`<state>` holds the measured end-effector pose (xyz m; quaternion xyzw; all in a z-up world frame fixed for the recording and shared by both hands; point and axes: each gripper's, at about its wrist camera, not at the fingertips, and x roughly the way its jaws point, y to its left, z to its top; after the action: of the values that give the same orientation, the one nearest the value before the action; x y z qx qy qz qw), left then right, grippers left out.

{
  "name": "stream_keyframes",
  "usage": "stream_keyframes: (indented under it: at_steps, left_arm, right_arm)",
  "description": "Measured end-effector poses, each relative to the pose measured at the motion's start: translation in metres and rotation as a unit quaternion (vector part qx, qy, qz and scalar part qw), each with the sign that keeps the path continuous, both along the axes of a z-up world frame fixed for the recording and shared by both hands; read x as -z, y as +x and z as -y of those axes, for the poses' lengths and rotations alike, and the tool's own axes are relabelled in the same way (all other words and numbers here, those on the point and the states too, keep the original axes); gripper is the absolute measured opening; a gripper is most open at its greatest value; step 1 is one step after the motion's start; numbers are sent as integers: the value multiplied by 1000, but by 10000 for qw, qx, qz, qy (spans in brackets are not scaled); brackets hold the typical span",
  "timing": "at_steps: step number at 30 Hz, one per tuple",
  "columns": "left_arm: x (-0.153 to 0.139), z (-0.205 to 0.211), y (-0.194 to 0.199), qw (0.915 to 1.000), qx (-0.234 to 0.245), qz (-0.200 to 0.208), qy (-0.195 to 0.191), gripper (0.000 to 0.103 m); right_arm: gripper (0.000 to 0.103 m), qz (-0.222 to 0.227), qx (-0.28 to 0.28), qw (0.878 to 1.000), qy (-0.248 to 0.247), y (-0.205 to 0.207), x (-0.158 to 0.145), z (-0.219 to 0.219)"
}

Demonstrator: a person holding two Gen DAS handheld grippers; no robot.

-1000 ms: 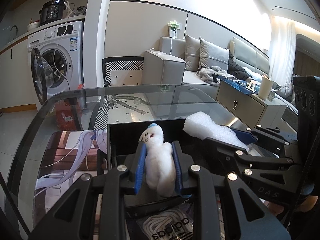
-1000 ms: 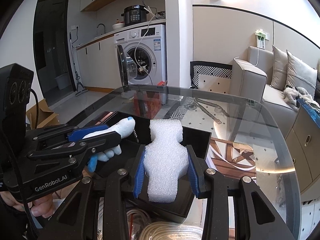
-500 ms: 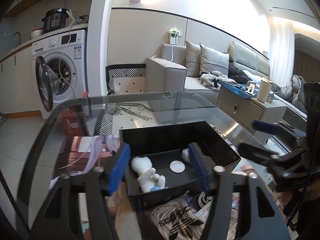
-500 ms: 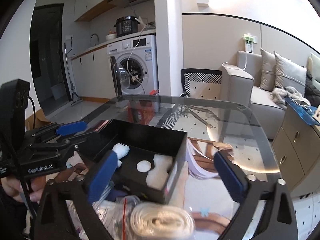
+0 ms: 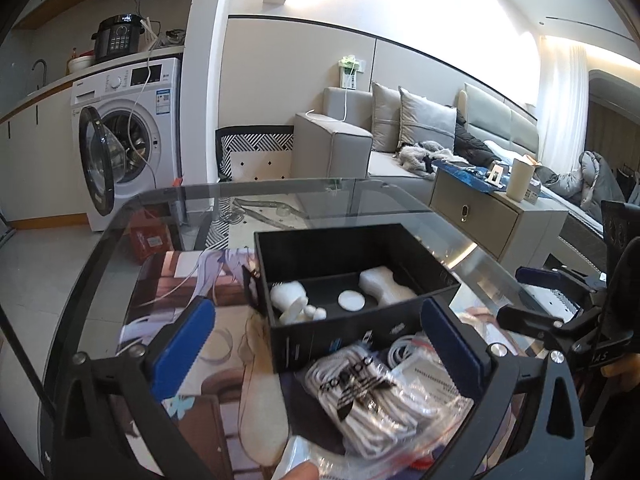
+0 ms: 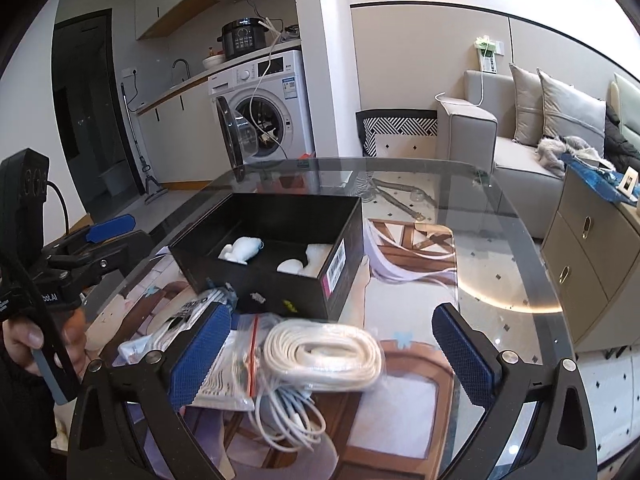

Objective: Organize soft objects
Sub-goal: 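Grasp the bagged white coiled cable with the right tool while the left tool approaches the adidas bag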

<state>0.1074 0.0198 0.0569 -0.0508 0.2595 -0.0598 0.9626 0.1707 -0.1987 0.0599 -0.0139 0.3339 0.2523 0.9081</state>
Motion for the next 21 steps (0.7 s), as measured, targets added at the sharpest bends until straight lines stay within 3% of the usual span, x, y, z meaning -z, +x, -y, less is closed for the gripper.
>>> stream_keyframes:
  at_steps: [21]
  left_arm:
    - [28,13,-7,9982,47,-584,-95,103]
  right_arm:
    - [102,-695,-395,9966,-202,7,30,-13]
